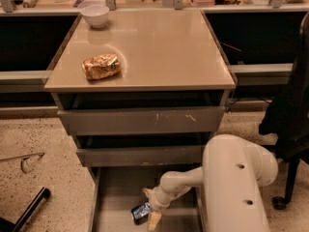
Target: Pick pepsi can from bottom drawer and place on counter
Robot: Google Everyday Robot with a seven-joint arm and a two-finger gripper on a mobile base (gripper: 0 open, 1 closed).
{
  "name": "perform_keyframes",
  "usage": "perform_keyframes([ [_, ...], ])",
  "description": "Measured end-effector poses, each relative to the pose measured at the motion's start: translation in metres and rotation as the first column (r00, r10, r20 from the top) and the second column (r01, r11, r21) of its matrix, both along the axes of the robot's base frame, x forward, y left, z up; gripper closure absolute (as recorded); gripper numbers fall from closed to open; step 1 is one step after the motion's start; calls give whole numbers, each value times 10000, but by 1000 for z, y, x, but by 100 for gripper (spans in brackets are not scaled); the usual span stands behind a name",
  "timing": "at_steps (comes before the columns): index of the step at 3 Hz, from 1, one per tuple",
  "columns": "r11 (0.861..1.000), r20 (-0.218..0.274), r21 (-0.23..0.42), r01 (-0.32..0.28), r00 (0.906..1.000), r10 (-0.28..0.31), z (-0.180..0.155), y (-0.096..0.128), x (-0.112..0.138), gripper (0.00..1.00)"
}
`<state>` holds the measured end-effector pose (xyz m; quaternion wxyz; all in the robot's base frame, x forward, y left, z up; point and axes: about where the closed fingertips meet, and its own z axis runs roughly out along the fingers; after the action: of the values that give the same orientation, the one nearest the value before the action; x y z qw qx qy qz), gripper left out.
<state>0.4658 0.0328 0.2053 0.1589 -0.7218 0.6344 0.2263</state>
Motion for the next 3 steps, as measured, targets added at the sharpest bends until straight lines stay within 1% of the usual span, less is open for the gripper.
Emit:
perform_keyframes([
  [1,9991,-270,418,75,9996,-64,-31,8,5,0],
  [2,9911,-409,1258,446,9984,-397,-50,10,10,0],
  [3,9835,-477,1715,583,9976,-508,-61,12,16,0],
])
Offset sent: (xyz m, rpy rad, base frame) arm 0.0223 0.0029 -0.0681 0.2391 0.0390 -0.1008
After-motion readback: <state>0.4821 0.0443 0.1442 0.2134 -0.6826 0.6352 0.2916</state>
